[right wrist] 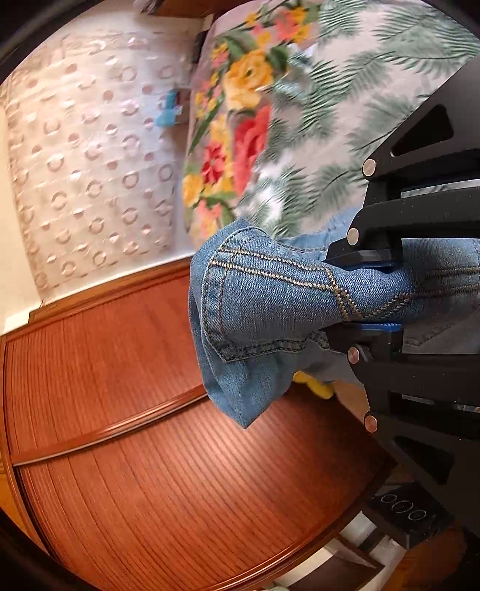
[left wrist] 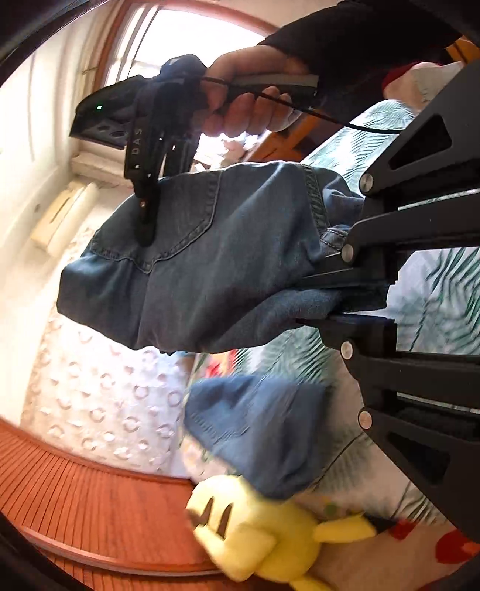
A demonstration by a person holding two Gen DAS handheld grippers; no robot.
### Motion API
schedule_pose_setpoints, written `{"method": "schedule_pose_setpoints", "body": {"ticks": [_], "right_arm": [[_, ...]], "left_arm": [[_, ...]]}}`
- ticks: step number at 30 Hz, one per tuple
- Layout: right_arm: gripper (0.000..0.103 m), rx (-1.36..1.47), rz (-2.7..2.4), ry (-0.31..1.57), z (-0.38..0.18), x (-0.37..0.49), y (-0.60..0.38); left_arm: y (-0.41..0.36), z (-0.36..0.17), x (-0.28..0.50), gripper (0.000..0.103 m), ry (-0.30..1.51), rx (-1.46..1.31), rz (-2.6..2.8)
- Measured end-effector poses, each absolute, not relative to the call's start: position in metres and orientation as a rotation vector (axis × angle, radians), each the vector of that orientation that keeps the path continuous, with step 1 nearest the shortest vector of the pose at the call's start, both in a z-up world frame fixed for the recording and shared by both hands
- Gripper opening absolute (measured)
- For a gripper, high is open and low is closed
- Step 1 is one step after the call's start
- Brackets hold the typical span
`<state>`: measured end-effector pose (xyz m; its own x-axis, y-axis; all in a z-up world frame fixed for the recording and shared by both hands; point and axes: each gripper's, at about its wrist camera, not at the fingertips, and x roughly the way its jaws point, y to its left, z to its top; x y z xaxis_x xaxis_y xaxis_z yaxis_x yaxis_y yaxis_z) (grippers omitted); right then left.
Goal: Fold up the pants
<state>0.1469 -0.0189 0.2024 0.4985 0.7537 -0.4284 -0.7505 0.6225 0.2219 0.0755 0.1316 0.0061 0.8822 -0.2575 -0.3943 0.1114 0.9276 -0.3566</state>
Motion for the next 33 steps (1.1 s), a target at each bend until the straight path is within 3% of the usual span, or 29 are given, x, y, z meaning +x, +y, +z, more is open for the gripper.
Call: {"method": "schedule_pose_setpoints", "body": {"ticks": [11,17,19,22,24,26,33], "right_arm": [[0.02,0.116,1.191,0.505,0.236,0.21,0.106],[0.021,0.231,1.128,0.682,0.151,0.319,0.125],[0.023,0.098,1.009,0.713,0.109,0.344,0.131],[0.028,-0.003,0.899,0.753,0.068,0.371,0.12],[0.049,0.047,0.892,0.773,0.067,0.39,0.099],[0.055,0.025,0.864,0.739,0.073,0.399,0.081],[0.056,-0.099,0.756,0.653,0.069,0.384,0.093]], "left_arm": [[0.252,0.059,0.073,0.012,0.324,-0.323,0.043],[0.267,0.019,0.143,0.012,0.499,-0.29,0.053],[0.263,-0.015,0.174,0.012,0.594,-0.291,0.042],[0.257,-0.038,0.189,0.012,0.623,-0.286,0.051],[0.26,-0.036,0.189,0.012,0.62,-0.295,0.047],[0.259,-0.036,0.19,0.012,0.622,-0.28,0.054],[0.263,-0.048,0.189,0.012,0.645,-0.286,0.079]]}}
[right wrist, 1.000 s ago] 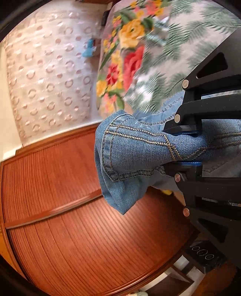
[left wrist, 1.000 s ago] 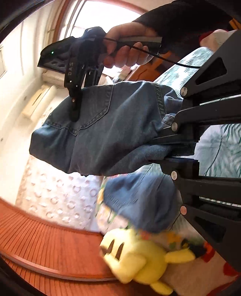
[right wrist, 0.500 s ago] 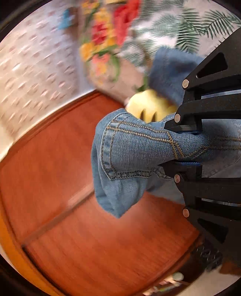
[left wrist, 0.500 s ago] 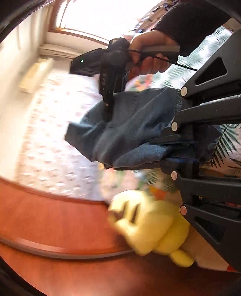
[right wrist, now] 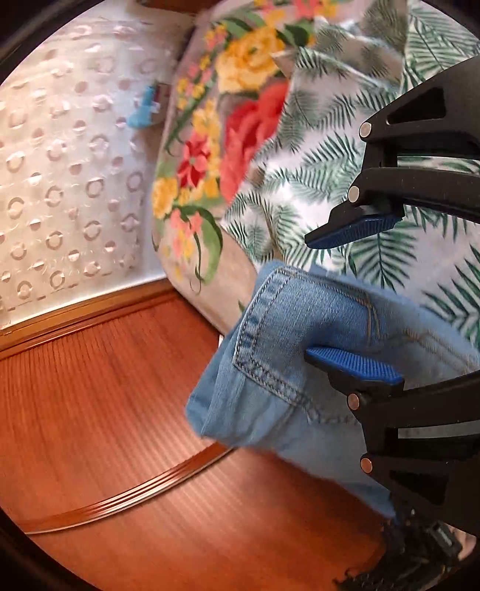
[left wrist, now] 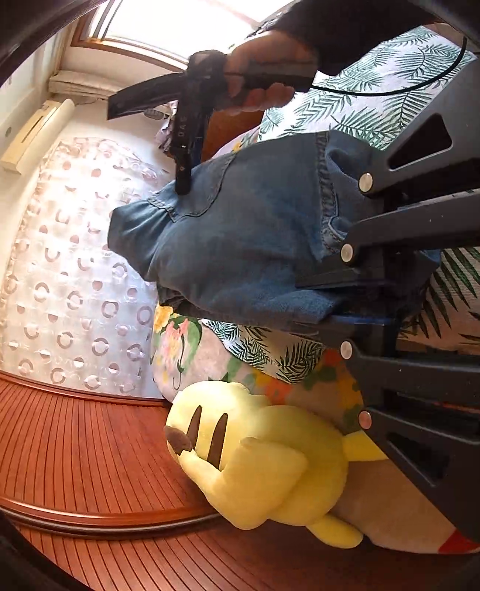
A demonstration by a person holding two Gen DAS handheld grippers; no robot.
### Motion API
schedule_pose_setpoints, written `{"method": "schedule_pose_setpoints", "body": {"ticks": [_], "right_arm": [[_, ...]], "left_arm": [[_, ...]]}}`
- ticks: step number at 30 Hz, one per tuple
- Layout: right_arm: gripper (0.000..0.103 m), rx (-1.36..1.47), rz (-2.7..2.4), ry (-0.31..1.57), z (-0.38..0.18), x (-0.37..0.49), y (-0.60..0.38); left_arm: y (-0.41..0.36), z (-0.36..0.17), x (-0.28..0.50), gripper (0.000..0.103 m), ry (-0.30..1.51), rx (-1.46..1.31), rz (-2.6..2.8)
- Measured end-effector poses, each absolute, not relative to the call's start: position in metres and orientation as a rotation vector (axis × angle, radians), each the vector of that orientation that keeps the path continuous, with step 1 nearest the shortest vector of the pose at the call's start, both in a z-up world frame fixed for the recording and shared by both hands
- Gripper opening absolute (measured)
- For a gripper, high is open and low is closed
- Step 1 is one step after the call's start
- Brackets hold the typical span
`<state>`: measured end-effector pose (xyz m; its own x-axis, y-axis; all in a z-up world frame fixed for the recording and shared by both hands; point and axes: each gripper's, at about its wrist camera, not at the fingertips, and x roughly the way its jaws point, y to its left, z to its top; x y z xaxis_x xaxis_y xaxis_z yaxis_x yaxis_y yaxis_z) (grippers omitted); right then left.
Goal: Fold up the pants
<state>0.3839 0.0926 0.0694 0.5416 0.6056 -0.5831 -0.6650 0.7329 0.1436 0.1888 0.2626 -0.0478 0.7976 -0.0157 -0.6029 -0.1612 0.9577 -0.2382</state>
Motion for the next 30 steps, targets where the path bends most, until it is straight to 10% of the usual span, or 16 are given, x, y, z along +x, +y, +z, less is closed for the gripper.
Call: {"method": "schedule_pose_setpoints", "body": {"ticks": [8,21,30], "right_arm": [[0.056,-0.105,0.723,0.531,0.086,0.304,0.072],[0.056,-0.09,0.641,0.427,0.079,0.129,-0.066],[0.057,-0.068,0.561,0.361,0.081,0.035,-0.112]], "left_arm": [[0.238,-0.016,0.17,0.015,0.61,-0.193,0.151],[0.157,0.033,0.12,0.074,0.473,-0.084,0.078],[0.093,0.046,0.109,0.08,0.451,-0.029,-0.038]]}}
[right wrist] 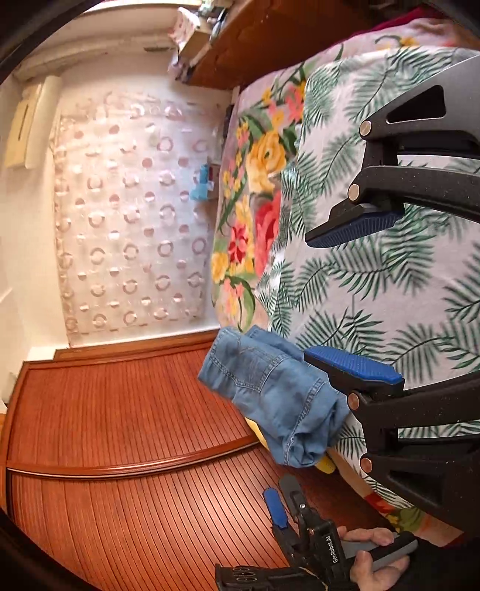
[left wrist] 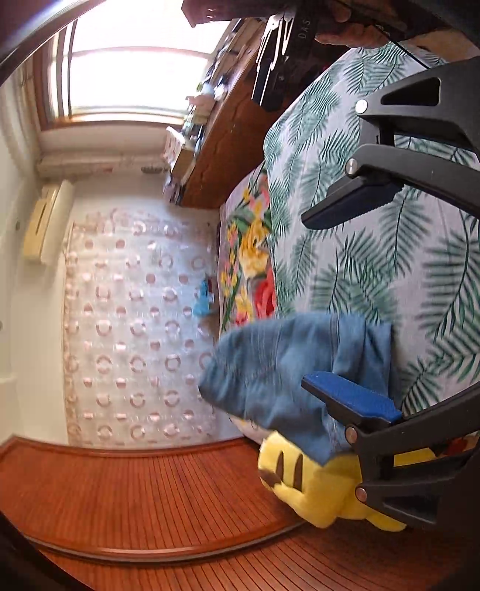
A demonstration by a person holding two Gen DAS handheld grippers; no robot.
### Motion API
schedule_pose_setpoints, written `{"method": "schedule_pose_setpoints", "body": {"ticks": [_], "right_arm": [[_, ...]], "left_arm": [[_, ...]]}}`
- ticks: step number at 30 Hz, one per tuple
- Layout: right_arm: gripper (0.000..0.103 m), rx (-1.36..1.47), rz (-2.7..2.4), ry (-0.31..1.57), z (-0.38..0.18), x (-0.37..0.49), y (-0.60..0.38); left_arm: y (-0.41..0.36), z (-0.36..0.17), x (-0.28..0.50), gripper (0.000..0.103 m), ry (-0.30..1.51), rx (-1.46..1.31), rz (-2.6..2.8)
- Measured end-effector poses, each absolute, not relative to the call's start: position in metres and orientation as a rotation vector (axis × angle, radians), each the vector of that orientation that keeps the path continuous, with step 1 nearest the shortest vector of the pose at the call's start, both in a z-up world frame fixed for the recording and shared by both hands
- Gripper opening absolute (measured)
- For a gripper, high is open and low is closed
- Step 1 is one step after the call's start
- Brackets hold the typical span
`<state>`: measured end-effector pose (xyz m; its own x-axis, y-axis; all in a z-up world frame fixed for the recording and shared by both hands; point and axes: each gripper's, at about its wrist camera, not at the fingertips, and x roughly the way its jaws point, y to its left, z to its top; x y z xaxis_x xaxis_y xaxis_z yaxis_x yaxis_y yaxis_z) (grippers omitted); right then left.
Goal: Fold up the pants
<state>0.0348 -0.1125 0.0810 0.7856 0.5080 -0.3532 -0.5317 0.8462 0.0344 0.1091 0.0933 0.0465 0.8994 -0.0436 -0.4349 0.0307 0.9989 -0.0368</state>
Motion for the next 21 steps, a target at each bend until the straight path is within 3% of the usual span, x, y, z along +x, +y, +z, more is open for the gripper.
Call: {"method": "schedule_pose_setpoints", "body": {"ticks": [21], "right_arm": [[0.067,-0.003,0.407,0.32,0.069,-0.051,-0.143]], "left_arm": [[0.012,0.069,0.081,0.082,0.416,0.005,-0.15]]}}
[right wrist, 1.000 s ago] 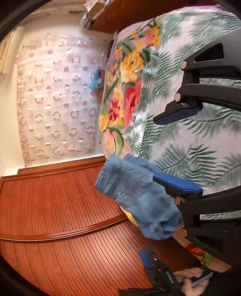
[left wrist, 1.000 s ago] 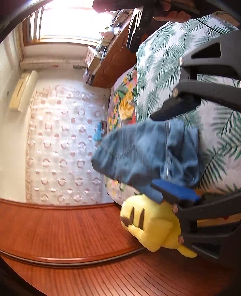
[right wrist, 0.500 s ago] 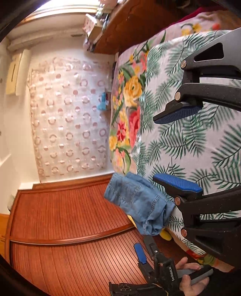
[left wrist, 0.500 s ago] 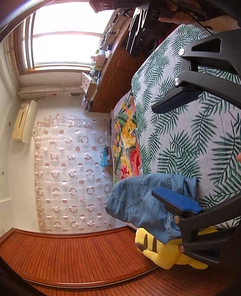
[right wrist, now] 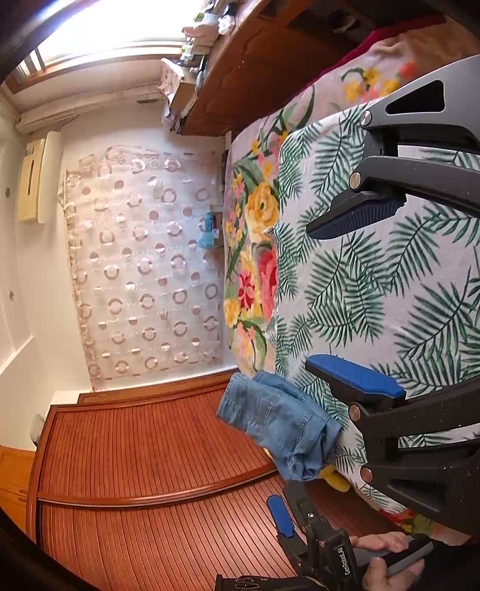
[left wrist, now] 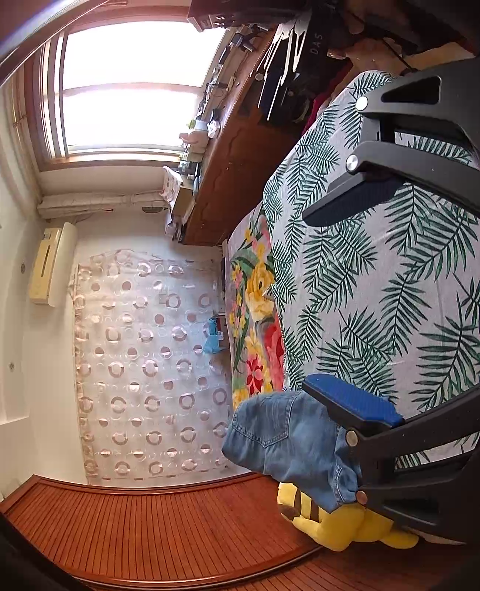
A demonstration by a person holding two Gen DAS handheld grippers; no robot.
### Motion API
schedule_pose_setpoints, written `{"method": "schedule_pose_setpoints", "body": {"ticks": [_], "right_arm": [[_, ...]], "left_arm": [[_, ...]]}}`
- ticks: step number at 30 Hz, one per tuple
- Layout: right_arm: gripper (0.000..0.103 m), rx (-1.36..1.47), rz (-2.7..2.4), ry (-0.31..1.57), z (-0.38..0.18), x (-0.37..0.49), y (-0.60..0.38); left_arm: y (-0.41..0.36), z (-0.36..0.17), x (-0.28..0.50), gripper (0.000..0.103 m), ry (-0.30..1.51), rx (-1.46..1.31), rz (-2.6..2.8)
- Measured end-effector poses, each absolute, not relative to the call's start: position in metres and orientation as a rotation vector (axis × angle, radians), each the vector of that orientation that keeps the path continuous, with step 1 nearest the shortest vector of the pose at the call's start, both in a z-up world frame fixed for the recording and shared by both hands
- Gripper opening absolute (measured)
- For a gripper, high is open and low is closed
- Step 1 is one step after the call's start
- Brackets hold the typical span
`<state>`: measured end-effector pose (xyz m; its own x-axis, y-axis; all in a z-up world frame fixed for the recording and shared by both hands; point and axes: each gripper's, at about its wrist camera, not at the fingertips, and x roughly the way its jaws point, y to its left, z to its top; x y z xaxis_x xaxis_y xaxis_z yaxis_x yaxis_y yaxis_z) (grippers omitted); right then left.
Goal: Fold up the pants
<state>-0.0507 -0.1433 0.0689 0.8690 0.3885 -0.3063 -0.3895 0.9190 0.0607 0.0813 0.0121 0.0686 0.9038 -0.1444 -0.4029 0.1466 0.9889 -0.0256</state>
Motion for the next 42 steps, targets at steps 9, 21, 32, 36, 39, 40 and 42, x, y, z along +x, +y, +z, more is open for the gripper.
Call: {"method": "schedule_pose_setpoints", "body": {"ticks": [9,21,32,36,39,40,42], "right_arm": [[0.077,0.008,0.357,0.294,0.081,-0.078,-0.157],[0.085,0.012,0.337,0.245,0.092,-0.104,-0.166],[0.088,0.005,0.33,0.234,0.092,-0.109,-0.17],[0.088,0.001,0.329,0.234,0.091,-0.107,-0.173],[0.088,0.001,0.33,0.238,0.09,-0.106,-0.175],[0.088,0.0,0.331,0.238,0.09,-0.106,-0.175],[0.088,0.0,0.332,0.239,0.09,-0.105,-0.177]], "left_arm": [[-0.002,0.08,0.077,0.098,0.398,-0.008,-0.144],[-0.005,0.098,0.064,0.103,0.364,-0.015,-0.109],[0.002,0.094,0.06,0.103,0.394,-0.028,-0.072],[0.002,0.092,0.06,0.103,0.401,-0.016,-0.064],[0.003,0.091,0.06,0.103,0.405,-0.021,-0.062],[0.003,0.091,0.06,0.103,0.405,-0.019,-0.06],[0.003,0.09,0.06,0.103,0.407,-0.018,-0.056]]}}
